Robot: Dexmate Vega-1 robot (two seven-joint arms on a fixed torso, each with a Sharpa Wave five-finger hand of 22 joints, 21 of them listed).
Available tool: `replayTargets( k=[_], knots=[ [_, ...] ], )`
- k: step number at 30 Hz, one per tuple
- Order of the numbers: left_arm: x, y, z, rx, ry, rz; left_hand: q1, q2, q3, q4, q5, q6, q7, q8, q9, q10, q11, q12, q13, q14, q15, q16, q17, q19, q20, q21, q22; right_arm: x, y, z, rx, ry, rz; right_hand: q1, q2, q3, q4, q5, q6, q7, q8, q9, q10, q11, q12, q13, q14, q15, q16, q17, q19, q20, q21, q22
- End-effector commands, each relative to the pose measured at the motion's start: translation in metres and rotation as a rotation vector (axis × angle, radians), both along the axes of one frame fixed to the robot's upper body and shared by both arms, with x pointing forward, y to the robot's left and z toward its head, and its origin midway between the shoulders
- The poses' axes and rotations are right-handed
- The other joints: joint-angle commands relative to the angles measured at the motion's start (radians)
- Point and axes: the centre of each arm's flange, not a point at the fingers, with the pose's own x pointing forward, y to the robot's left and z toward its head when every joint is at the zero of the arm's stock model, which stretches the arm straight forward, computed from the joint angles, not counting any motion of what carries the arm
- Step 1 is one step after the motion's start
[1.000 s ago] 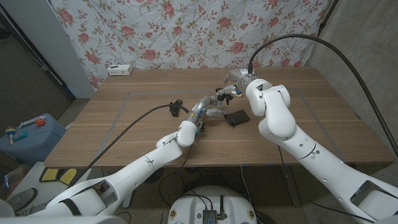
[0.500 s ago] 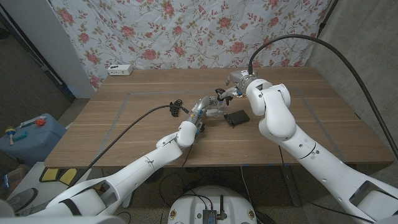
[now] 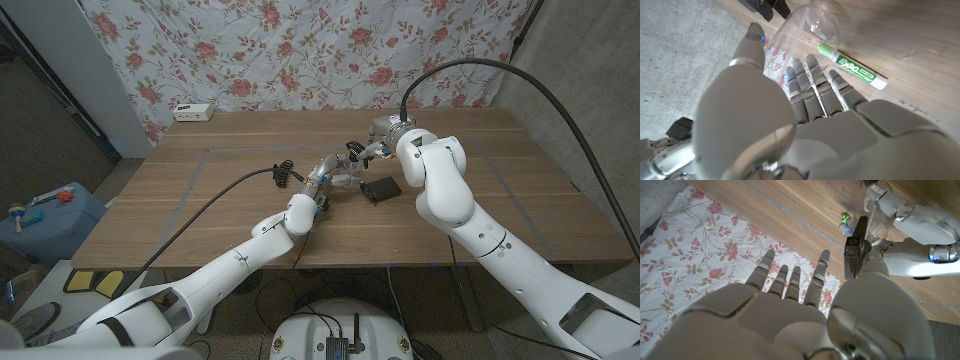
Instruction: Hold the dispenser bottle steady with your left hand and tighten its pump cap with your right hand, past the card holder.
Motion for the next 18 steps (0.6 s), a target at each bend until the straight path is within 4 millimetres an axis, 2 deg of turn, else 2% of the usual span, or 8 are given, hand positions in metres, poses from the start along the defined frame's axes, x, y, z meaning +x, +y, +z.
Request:
replayTargets(
  k=[1,10,12,18],
  knots=[
    [-0.0003,-0.0021,0.0002,0.000,-0.001,-0.002,-0.077,0.156,0.102,0.096,0.008,0.160,-0.022,0.004,0.006,0.008,-0.003,0.005,0.004,-0.001,-0.050,0.004,0.003,-0.001,-0.059,0.003,0.002,0.0059,0.0031,-0.0055,0.029,0.000,-0.005,-0.004,0.000,-0.006,0.002,0.004,0.041,0.007,0.017,0.004,0.026,0.000,0.012,0.005,0.019,-0.005,0.010,0.005,0.017,-0.003,0.006,0.003],
    [-0.0004,-0.0023,0.0010,0.002,-0.003,-0.003,-0.081,0.156,0.101,0.098,0.007,0.162,-0.025,0.004,0.006,0.011,-0.004,0.006,0.004,0.003,-0.049,0.005,0.002,-0.001,-0.059,0.003,0.002,0.0088,0.0072,-0.0059,0.052,-0.016,-0.008,-0.007,0.004,-0.006,-0.001,0.006,0.139,0.014,0.047,0.002,0.069,-0.003,0.020,0.004,0.051,-0.016,0.020,0.005,0.032,-0.009,0.007,0.003],
    [-0.0001,-0.0024,0.0012,0.001,-0.002,-0.004,-0.082,0.155,0.101,0.098,0.007,0.164,-0.026,0.005,0.006,0.012,-0.003,0.006,0.004,0.001,-0.051,0.004,0.001,0.000,-0.059,0.003,0.002,0.0092,0.0079,-0.0060,0.052,-0.017,-0.009,-0.010,0.004,-0.007,-0.001,0.006,0.188,0.010,0.064,0.001,0.083,-0.005,0.022,0.003,0.058,-0.020,0.021,0.005,0.034,-0.011,0.006,0.003],
    [0.0012,-0.0026,0.0015,0.001,0.000,-0.007,-0.083,0.154,0.102,0.097,0.007,0.165,-0.026,0.005,0.006,0.013,-0.005,0.006,0.003,0.002,-0.051,0.004,0.001,0.000,-0.059,0.003,0.002,0.0104,0.0083,-0.0065,0.065,-0.030,-0.008,-0.017,0.006,-0.009,0.000,0.004,0.270,0.020,0.089,-0.002,0.120,-0.013,0.027,0.002,0.083,-0.033,0.027,0.005,0.047,-0.017,0.007,0.004]
  ],
)
